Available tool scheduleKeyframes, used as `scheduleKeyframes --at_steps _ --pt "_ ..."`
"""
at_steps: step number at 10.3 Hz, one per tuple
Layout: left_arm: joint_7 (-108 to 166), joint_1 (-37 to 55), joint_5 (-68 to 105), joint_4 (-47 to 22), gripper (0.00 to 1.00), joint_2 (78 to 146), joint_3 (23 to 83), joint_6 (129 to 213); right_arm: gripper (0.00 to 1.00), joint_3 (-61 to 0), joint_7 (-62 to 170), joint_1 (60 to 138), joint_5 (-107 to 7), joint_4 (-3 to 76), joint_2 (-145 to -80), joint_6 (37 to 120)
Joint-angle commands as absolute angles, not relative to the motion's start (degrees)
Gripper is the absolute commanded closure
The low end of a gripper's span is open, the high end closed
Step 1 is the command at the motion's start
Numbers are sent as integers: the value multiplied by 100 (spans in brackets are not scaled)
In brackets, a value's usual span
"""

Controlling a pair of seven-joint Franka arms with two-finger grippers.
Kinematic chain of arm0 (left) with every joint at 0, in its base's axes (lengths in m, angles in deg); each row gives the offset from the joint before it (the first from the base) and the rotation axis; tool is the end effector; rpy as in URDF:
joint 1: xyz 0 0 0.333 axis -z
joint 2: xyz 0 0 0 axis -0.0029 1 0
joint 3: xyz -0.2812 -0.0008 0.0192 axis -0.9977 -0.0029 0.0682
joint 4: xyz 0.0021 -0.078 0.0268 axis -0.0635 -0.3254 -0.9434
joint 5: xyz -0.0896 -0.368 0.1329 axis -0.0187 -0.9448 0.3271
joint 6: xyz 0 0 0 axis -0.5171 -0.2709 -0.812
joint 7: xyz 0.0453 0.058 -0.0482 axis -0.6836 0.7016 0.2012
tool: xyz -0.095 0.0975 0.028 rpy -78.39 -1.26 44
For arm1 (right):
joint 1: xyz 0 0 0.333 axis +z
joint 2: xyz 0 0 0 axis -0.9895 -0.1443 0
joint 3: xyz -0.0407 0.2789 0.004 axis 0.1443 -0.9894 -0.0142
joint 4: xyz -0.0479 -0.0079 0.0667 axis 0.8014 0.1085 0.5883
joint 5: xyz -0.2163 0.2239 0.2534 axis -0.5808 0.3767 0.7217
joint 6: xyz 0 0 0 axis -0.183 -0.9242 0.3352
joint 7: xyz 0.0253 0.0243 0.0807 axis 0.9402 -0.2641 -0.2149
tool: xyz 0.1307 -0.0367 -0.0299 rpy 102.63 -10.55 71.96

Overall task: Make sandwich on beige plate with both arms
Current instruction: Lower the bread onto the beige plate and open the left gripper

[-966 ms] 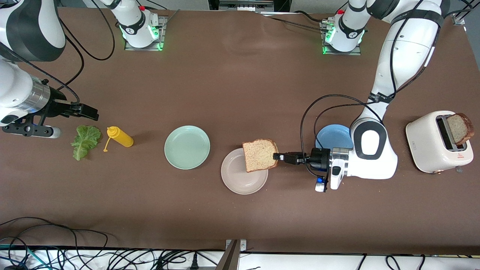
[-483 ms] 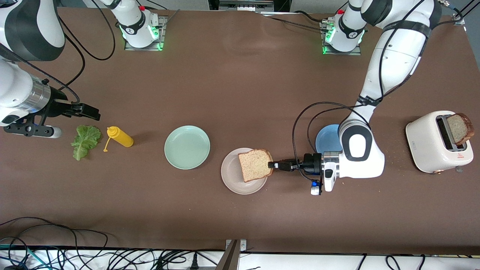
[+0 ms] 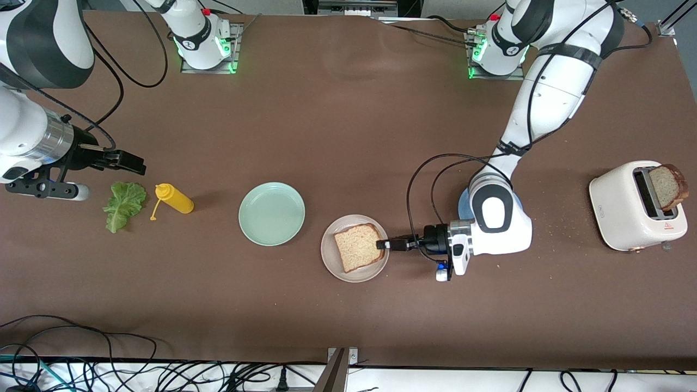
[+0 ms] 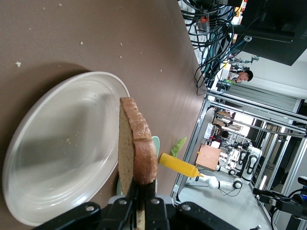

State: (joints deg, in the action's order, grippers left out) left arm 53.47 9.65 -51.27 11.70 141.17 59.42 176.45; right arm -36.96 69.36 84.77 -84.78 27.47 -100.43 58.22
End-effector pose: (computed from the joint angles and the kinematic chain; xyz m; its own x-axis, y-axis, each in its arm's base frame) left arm 0.6771 -0.3024 0.1456 0.9502 0.1354 -0.2808 0.3094 -0.3002 0.9023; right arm 0.6088 0.0474 0.4531 0.9877 -0.1127 -0.1084 -0.1160 -0.9929 -0.0250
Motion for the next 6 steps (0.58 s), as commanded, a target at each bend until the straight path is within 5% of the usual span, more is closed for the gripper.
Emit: scheduleKeyframes --at_steps 1,5,6 --pt "5648 1141 -5476 1367 100 14313 5960 17877 0 -3709 6817 8434 -8363 2818 -9965 5838" --pt "5955 1203 -5450 1306 100 14348 5969 18002 0 -3491 6661 8364 -8565 2809 -9965 5776" --pt "5982 1203 -5407 1306 55 14331 5986 18011 0 -3289 6233 8364 -8635 2818 -9965 5776"
